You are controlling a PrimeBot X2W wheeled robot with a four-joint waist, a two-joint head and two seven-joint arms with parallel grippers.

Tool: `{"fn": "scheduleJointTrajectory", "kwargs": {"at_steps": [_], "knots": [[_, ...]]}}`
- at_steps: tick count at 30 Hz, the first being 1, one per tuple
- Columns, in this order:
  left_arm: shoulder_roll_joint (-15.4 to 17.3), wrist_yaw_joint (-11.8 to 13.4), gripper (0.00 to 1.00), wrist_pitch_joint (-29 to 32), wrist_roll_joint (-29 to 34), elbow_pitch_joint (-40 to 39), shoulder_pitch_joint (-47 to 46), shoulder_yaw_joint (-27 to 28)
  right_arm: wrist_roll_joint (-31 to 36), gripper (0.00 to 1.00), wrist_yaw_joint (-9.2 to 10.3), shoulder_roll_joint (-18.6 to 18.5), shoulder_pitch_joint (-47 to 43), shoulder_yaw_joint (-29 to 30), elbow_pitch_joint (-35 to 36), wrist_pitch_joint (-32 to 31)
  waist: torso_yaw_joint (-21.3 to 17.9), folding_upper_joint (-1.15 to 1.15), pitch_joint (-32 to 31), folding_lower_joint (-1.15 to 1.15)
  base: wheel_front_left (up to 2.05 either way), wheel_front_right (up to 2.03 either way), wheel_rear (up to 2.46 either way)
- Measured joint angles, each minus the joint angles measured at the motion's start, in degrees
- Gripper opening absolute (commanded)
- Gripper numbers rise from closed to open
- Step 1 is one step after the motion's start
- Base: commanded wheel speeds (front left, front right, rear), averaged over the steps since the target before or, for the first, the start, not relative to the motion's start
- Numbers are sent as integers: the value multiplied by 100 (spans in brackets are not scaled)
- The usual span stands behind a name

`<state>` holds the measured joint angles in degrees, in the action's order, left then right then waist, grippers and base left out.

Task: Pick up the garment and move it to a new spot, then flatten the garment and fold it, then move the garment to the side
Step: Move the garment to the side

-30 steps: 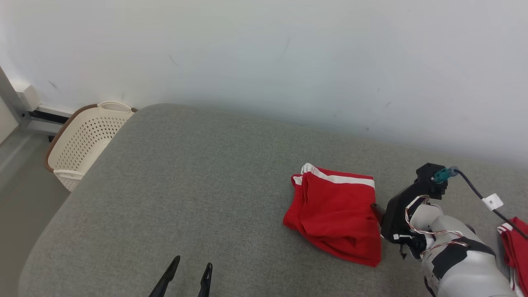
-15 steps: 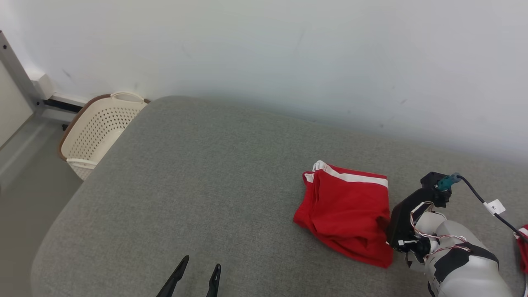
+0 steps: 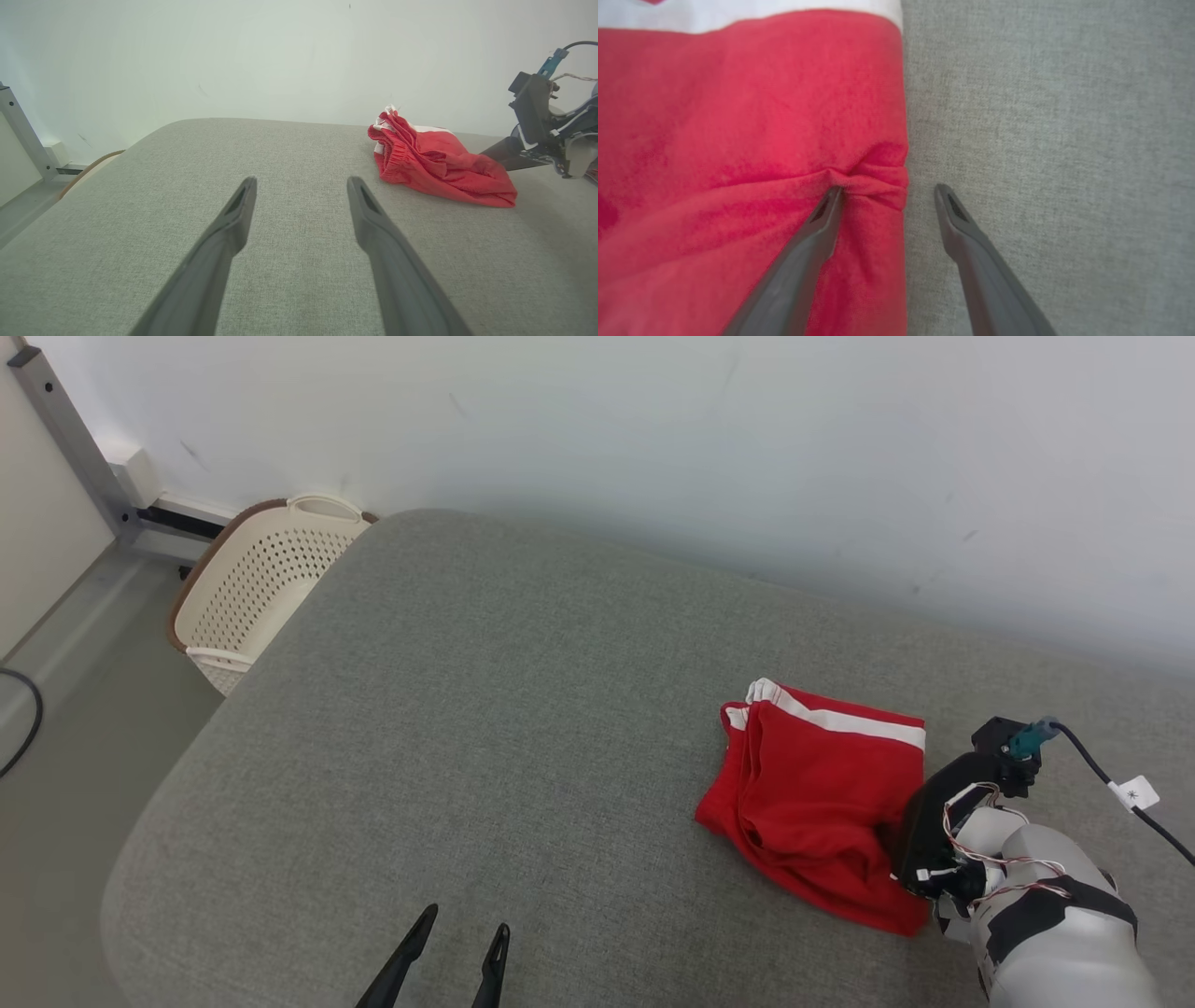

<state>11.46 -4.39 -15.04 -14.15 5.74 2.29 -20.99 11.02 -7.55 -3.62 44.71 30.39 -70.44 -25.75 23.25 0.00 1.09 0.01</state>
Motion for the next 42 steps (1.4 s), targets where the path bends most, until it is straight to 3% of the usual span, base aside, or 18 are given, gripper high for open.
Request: {"fn": "scheduleJointTrajectory", "kwargs": {"at_steps": [6, 10, 26, 34, 42], "knots": [[-27, -5, 100, 0, 0, 31, -59, -2, 326, 100, 1, 55, 101, 243, -34, -153, 24, 0, 78, 0, 0, 0, 0], [-42, -14, 100, -1, 0, 67, -105, 3, 267, 0, 1, 59, 203, 64, -263, -67, 21, 0, 52, 0, 0, 0, 0], [-44, -12, 100, -1, -1, 64, -49, 147, 254, 0, 1, 84, 281, -861, -348, 599, -429, 0, -146, 0, 0, 0, 0], [-38, 36, 100, -1, -1, -79, 127, 258, 218, 0, 1, 63, 232, -1410, -342, 713, -959, 0, -303, -1, 0, 0, 0], [-131, 80, 100, -1, 0, -177, 246, 385, 101, 0, 1, -210, 289, -2051, -337, 765, -1683, 0, -428, -1, 0, 0, 0]]}}
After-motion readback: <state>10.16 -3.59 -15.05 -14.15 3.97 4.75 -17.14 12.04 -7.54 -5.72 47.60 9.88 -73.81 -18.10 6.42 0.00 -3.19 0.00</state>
